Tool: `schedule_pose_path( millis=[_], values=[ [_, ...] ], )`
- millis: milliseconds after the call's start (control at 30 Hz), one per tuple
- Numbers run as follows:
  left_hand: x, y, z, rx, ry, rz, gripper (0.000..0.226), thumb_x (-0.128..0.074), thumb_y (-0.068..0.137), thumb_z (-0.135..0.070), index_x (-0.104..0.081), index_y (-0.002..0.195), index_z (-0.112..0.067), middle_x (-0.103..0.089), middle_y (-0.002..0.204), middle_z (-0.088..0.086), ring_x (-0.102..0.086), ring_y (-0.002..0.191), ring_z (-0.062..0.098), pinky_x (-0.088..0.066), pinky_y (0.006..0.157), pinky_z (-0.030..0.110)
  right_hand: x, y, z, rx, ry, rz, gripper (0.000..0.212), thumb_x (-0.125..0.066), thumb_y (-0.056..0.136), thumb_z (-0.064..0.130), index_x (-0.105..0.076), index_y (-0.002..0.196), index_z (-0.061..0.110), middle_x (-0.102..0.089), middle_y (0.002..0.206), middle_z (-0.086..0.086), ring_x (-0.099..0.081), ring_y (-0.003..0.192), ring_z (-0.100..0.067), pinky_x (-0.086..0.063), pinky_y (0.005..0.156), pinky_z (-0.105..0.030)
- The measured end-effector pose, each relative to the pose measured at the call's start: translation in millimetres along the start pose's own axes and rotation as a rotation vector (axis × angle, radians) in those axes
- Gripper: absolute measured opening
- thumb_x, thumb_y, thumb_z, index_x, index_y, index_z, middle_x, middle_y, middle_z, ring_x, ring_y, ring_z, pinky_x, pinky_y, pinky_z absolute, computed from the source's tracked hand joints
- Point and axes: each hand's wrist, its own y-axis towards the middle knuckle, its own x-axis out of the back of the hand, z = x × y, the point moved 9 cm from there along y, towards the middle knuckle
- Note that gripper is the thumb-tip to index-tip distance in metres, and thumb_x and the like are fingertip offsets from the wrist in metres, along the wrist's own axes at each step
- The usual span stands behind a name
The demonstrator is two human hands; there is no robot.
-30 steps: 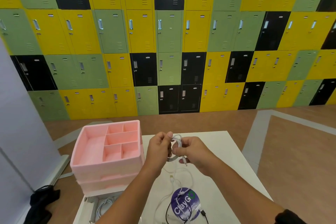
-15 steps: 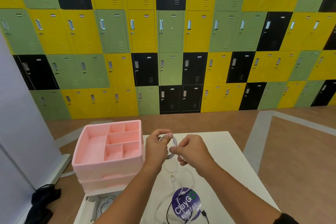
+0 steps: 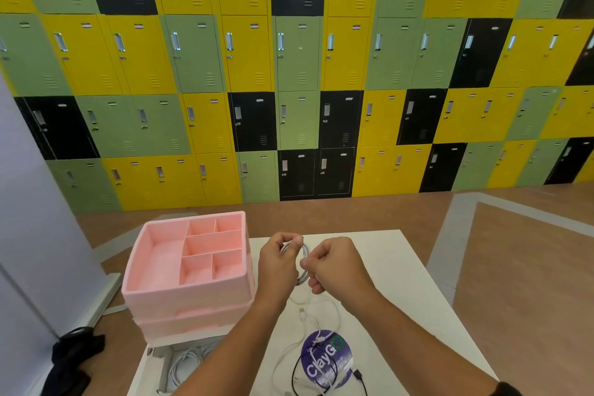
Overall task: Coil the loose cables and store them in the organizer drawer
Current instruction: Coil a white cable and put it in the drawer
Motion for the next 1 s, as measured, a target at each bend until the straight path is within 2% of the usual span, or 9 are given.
schedule_pose_path(
  millis=[200, 267, 367, 533, 600, 700, 767, 867, 1000],
  values=[
    [-1.5, -0.3, 3.5, 0.041, -0.025, 0.005, 0.013, -0.068, 0.092, -0.020, -0.068, 0.082, -0.029, -0.072, 0.085, -0.004, -0.070, 0.085, 0.025, -0.062, 0.067, 0.049, -12.6, -4.4, 4.9, 0.070, -0.039, -0.034, 0.014, -0.063, 0.088, 0.007, -0.067, 0.076, 0.002, -0.070, 0.065, -0.017, -0.065, 0.049, -0.021, -0.061, 0.057, -0.041],
    [5.5, 1.3, 4.0, 0.053, -0.009, -0.035, 0.012, -0.069, 0.093, -0.018, -0.069, 0.082, -0.025, -0.071, 0.083, -0.002, -0.068, 0.079, 0.023, -0.058, 0.062, 0.039, -15.0, -5.0, 5.7, 0.077, -0.018, -0.005, 0.013, -0.065, 0.089, 0.008, -0.067, 0.078, 0.002, -0.070, 0.068, -0.019, -0.065, 0.051, -0.021, -0.060, 0.057, -0.038],
    [13.1, 3.8, 9.9, 0.111, -0.041, -0.033, 0.007, -0.068, 0.094, -0.019, -0.071, 0.088, -0.016, -0.063, 0.072, 0.003, -0.051, 0.058, 0.016, -0.047, 0.051, 0.029, -10.9, -1.7, 5.3, 0.071, 0.017, 0.051, 0.010, -0.069, 0.088, 0.009, -0.068, 0.082, 0.002, -0.069, 0.066, -0.018, -0.063, 0.054, -0.020, -0.056, 0.056, -0.033],
    [11.4, 4.8, 9.1, 0.105, -0.002, 0.050, 0.013, -0.066, 0.096, -0.024, -0.069, 0.088, -0.014, -0.059, 0.068, 0.000, -0.046, 0.051, 0.012, -0.044, 0.047, 0.024, 0.9, 5.9, 3.8, 0.080, -0.009, 0.073, 0.008, -0.068, 0.091, 0.008, -0.069, 0.083, 0.006, -0.067, 0.063, -0.010, -0.063, 0.054, -0.016, -0.055, 0.055, -0.030],
    [8.0, 5.1, 2.3, 0.061, 0.053, 0.095, 0.017, -0.062, 0.098, -0.025, -0.065, 0.088, -0.012, -0.057, 0.068, -0.001, -0.047, 0.048, 0.008, -0.041, 0.046, 0.022, 8.6, 13.0, 4.2, 0.122, -0.125, 0.030, 0.006, -0.067, 0.093, 0.015, -0.071, 0.090, 0.012, -0.065, 0.067, -0.004, -0.064, 0.058, -0.014, -0.057, 0.061, -0.033],
    [0.5, 4.5, -0.4, 0.079, 0.067, 0.175, 0.019, -0.055, 0.102, -0.027, -0.058, 0.095, -0.009, -0.054, 0.064, 0.000, -0.047, 0.047, 0.009, -0.041, 0.047, 0.025, 13.2, 17.0, 12.9, 0.232, -0.374, -0.015, 0.013, -0.061, 0.097, 0.021, -0.074, 0.102, 0.019, -0.067, 0.084, 0.002, -0.064, 0.075, -0.013, -0.055, 0.073, -0.032],
    [-2.8, 3.4, 0.0, 0.120, 0.064, 0.234, 0.018, -0.053, 0.103, -0.026, -0.055, 0.099, -0.009, -0.052, 0.060, -0.001, -0.049, 0.048, 0.011, -0.042, 0.048, 0.029, 11.0, 15.3, 18.6, 0.286, -0.482, -0.006, 0.018, -0.058, 0.100, 0.021, -0.075, 0.101, 0.017, -0.069, 0.092, 0.001, -0.062, 0.078, -0.012, -0.051, 0.071, -0.027],
    [-7.4, -0.8, -2.9, 0.122, 0.074, 0.326, 0.014, -0.054, 0.102, -0.024, -0.057, 0.102, -0.010, -0.054, 0.064, -0.003, -0.053, 0.051, 0.011, -0.047, 0.049, 0.028, 11.8, 13.6, 20.7, 0.314, -0.497, -0.013, 0.018, -0.057, 0.100, 0.020, -0.074, 0.096, 0.016, -0.067, 0.091, 0.002, -0.059, 0.077, -0.011, -0.046, 0.066, -0.023],
    [-8.9, -2.4, -7.5, 0.062, 0.139, 0.387, 0.015, -0.057, 0.101, -0.023, -0.065, 0.094, -0.013, -0.054, 0.060, -0.008, -0.050, 0.051, 0.011, -0.045, 0.052, 0.029, 9.4, 12.2, 20.7, 0.341, -0.472, -0.009, 0.016, -0.057, 0.100, 0.022, -0.071, 0.092, 0.017, -0.064, 0.091, 0.005, -0.058, 0.079, -0.010, -0.048, 0.071, -0.026]
  ],
)
